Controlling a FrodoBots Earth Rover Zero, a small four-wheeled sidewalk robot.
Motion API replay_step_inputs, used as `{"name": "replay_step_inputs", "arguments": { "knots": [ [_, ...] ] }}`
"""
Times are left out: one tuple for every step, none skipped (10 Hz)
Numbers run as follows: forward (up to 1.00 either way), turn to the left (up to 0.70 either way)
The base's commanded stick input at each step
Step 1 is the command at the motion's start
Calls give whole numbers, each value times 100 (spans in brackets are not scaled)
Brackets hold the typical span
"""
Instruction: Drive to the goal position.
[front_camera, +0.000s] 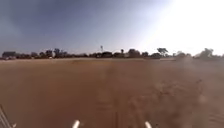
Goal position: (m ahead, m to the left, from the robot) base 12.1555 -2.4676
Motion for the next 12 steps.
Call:
{"name": "replay_step_inputs", "arguments": {
  "knots": [
    [100, 0],
    [100, 0],
    [100, 0],
    [100, 0],
    [100, 0],
    [100, 0],
    [100, 0],
    [100, 0],
    [100, 0],
    [100, 0],
    [100, -1],
    [100, -6]
  ]
}}
